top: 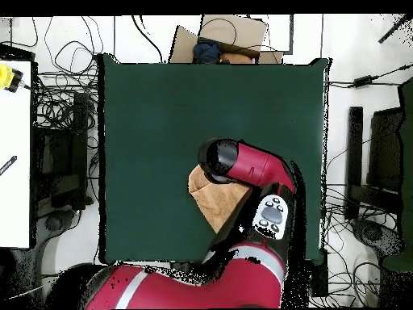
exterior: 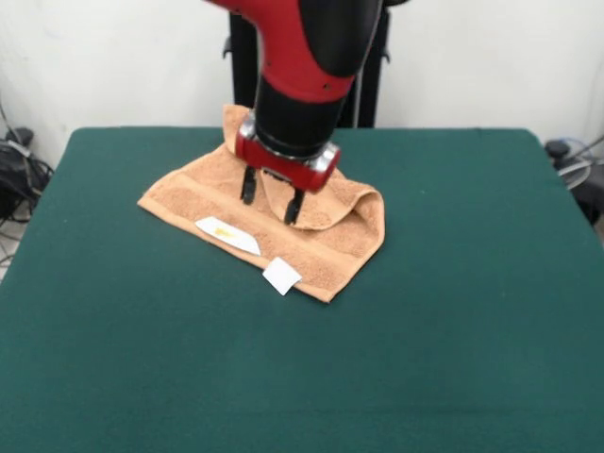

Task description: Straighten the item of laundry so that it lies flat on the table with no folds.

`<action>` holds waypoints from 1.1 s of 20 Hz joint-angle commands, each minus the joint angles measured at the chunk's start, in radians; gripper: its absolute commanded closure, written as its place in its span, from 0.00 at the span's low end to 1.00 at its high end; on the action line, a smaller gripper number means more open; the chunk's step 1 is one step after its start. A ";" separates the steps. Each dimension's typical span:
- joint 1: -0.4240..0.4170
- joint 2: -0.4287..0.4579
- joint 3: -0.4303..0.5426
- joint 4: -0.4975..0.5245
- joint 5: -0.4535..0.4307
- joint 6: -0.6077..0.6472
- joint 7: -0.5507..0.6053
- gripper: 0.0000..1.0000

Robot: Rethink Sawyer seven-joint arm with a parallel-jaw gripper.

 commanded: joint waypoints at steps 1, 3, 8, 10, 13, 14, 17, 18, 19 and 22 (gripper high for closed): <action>-0.042 0.025 0.124 0.024 -0.025 0.012 0.056 0.00; -0.057 0.020 0.140 0.040 -0.017 0.016 0.053 0.00; -0.101 -0.024 0.180 0.114 -0.001 0.013 0.042 0.00; -0.110 -0.020 0.190 0.118 -0.001 0.011 0.048 0.00; -0.112 -0.016 0.201 0.142 -0.003 -0.023 0.067 0.00; -0.116 -0.015 0.204 0.145 -0.003 -0.027 0.071 0.00; -0.121 -0.011 0.215 0.155 0.001 -0.026 0.085 0.00; -0.124 -0.009 0.218 0.157 0.003 -0.025 0.088 0.00; -0.124 -0.009 0.220 0.166 0.006 -0.024 0.094 0.00; -0.134 -0.011 0.233 0.191 0.017 -0.022 0.101 0.00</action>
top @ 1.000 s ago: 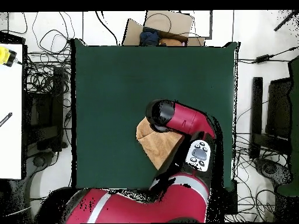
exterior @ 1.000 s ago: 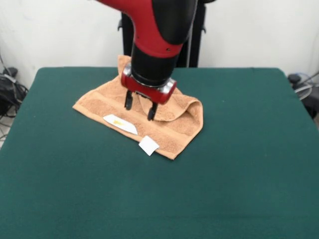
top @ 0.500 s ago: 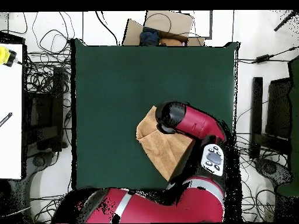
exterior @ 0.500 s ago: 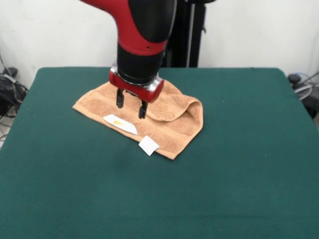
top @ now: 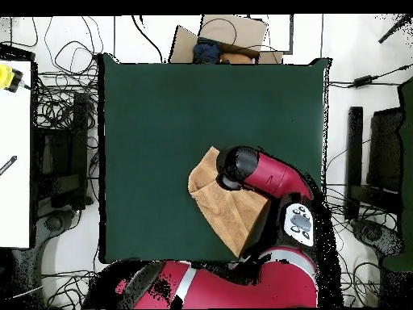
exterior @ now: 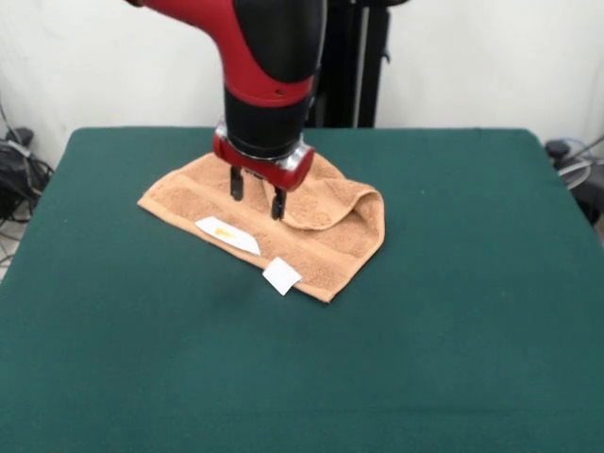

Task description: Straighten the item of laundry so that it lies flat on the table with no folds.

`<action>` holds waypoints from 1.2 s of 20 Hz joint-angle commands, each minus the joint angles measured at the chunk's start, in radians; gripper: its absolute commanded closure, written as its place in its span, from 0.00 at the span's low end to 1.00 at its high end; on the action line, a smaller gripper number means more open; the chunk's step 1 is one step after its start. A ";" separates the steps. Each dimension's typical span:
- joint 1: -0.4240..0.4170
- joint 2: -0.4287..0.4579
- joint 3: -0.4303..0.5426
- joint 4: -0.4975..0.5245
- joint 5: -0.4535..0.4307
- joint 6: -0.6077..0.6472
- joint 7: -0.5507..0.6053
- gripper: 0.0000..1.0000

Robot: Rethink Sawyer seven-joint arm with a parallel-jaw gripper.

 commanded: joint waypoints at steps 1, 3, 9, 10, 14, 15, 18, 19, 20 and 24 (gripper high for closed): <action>-0.022 0.012 0.154 0.122 0.019 -0.025 0.100 0.00; -0.028 0.017 0.162 0.133 0.018 -0.035 0.102 0.00; -0.029 0.017 0.171 0.150 0.021 -0.021 0.119 0.00; -0.029 0.014 0.172 0.153 0.019 -0.015 0.118 0.00; -0.006 -0.008 0.140 0.153 -0.019 0.033 0.102 0.00; 0.000 -0.016 0.128 0.154 -0.027 0.046 0.101 0.00; 0.017 -0.029 0.103 0.160 -0.052 0.086 0.089 0.00; 0.022 -0.031 0.094 0.159 -0.063 0.102 0.082 0.00; 0.025 -0.026 0.087 0.152 -0.073 0.112 0.075 0.00; 0.046 -0.040 0.059 0.152 -0.120 0.132 0.063 0.00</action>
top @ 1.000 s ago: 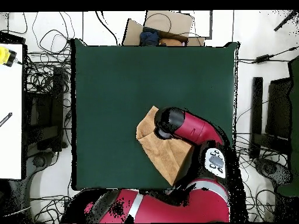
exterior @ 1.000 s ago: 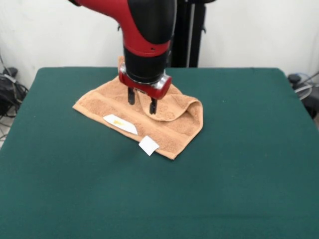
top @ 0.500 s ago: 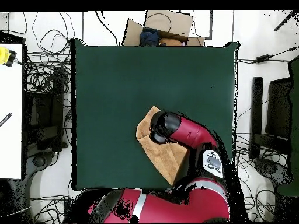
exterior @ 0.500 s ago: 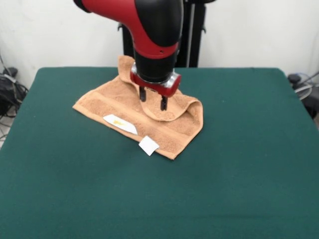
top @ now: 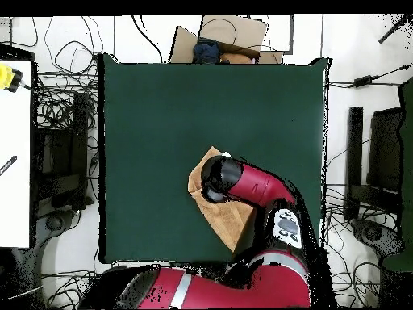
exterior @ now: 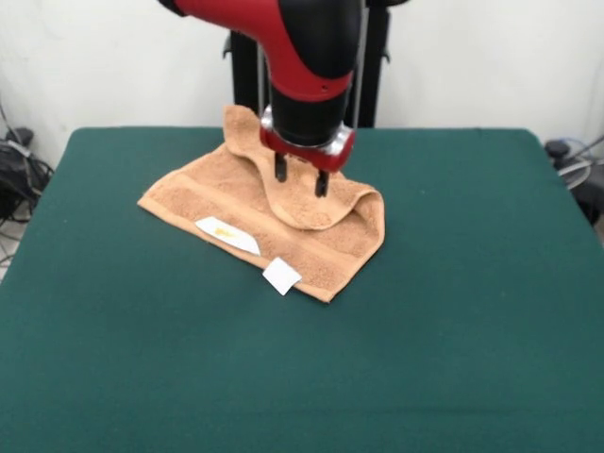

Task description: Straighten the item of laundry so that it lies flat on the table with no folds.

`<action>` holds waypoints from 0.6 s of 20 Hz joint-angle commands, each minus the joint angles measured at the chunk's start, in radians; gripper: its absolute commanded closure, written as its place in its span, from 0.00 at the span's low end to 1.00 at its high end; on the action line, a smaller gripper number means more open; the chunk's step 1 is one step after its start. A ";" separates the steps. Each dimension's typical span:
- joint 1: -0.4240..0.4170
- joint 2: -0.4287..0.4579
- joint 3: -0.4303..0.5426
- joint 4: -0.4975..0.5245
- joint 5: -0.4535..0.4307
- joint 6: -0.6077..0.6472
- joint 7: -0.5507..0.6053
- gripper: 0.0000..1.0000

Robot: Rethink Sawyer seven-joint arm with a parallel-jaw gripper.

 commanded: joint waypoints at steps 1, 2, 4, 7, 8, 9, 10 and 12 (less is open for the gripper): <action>0.041 -0.013 -0.009 0.051 -0.091 0.109 0.065 0.00; 0.048 -0.022 -0.015 0.057 -0.102 0.115 0.069 0.00; 0.058 -0.032 -0.026 0.060 -0.123 0.126 0.073 0.00; 0.069 -0.048 -0.044 0.067 -0.156 0.141 0.077 0.00; 0.070 -0.051 -0.049 0.069 -0.167 0.144 0.077 0.00; 0.065 -0.051 -0.053 0.066 -0.177 0.147 0.072 0.00; 0.071 -0.051 -0.060 0.064 -0.189 0.151 0.075 0.00; 0.075 -0.053 -0.070 0.063 -0.208 0.150 0.076 0.00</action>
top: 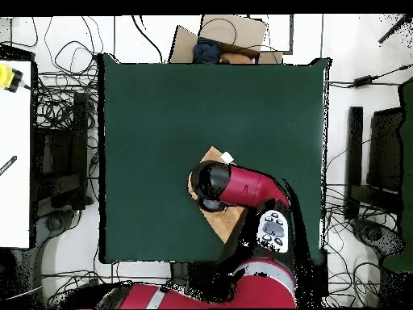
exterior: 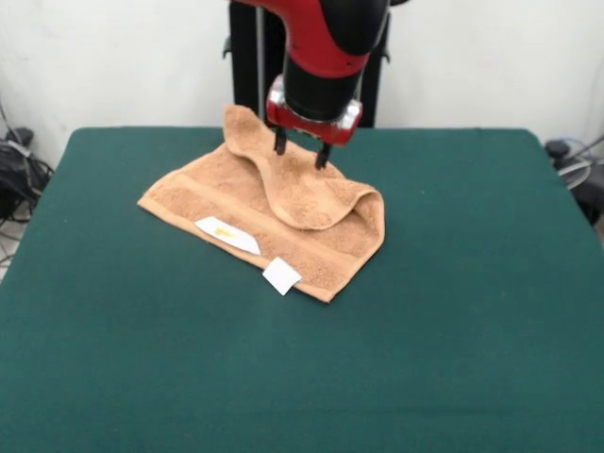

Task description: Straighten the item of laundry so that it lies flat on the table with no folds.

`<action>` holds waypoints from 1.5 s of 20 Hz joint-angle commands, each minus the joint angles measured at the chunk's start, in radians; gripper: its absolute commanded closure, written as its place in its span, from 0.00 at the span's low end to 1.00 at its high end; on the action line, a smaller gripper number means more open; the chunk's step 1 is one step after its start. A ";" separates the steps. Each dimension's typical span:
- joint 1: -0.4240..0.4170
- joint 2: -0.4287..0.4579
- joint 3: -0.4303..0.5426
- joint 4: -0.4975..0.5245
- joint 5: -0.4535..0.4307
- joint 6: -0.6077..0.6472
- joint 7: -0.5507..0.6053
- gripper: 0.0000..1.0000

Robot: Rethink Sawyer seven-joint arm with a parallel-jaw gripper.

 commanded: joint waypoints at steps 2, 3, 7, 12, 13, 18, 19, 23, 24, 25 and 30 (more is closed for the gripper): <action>0.011 -0.010 -0.034 0.056 -0.101 0.072 0.074 0.00; 0.004 -0.007 -0.034 0.049 -0.109 0.069 0.069 0.00; -0.007 -0.006 -0.030 0.056 -0.128 0.048 0.061 0.00; -0.072 0.014 -0.002 0.029 -0.148 0.038 0.011 0.00; -0.086 0.021 0.005 0.025 -0.152 0.031 0.003 0.00; -0.133 0.034 0.038 0.035 -0.160 0.014 -0.015 0.00; -0.146 0.035 0.051 0.041 -0.157 0.014 -0.022 0.00; -0.198 0.048 0.093 0.059 -0.154 -0.012 -0.042 0.00; -0.207 0.048 0.103 0.066 -0.151 -0.017 -0.043 0.00; -0.221 0.054 0.114 0.066 -0.149 -0.019 -0.047 0.00; -0.285 0.042 0.177 0.098 -0.134 -0.032 -0.066 0.00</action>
